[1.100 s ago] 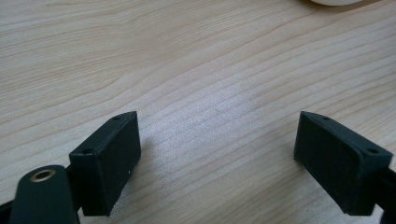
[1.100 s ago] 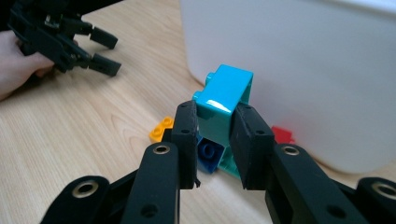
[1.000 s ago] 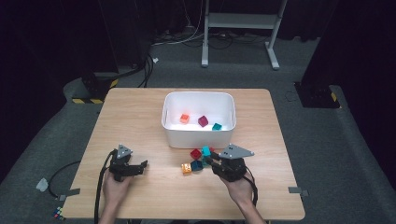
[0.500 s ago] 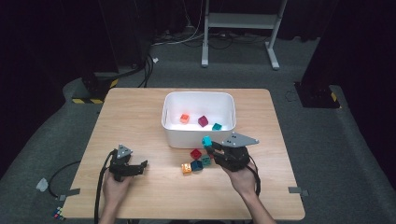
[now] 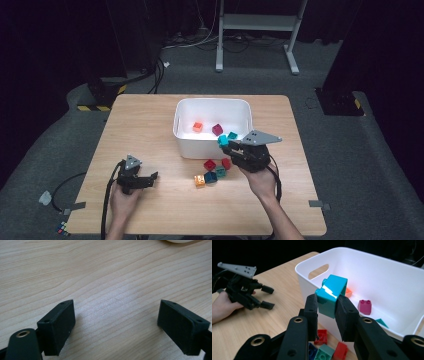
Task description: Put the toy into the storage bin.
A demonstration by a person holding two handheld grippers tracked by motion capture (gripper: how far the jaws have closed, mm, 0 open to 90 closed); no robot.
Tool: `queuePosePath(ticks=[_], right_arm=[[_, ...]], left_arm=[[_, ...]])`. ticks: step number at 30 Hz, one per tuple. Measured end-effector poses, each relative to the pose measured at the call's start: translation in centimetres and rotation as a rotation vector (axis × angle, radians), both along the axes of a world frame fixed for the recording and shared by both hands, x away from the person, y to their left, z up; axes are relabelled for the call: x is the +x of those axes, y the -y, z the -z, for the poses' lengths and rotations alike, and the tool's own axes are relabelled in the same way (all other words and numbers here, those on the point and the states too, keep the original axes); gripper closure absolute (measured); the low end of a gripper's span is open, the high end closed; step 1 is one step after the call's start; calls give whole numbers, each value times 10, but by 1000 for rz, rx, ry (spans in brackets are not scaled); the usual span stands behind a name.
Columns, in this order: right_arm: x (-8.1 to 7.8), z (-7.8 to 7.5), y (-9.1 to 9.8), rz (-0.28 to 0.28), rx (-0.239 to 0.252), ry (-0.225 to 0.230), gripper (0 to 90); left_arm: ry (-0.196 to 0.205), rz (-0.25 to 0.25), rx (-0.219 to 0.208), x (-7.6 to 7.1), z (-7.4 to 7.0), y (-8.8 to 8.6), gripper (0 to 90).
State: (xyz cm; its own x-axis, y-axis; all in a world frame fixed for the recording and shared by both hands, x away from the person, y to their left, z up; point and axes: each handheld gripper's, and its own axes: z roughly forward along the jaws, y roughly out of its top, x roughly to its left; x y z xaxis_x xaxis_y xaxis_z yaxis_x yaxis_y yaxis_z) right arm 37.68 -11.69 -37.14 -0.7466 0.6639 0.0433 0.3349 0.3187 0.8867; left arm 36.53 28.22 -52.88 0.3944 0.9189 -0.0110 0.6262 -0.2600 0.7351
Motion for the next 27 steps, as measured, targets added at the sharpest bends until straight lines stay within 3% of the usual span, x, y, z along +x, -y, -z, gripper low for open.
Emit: queuePosePath(ticks=[27], right_arm=[[45, -29, -8, 48, -23, 7, 722]], left_arm=[[0, 0, 0, 0, 0, 0, 148]])
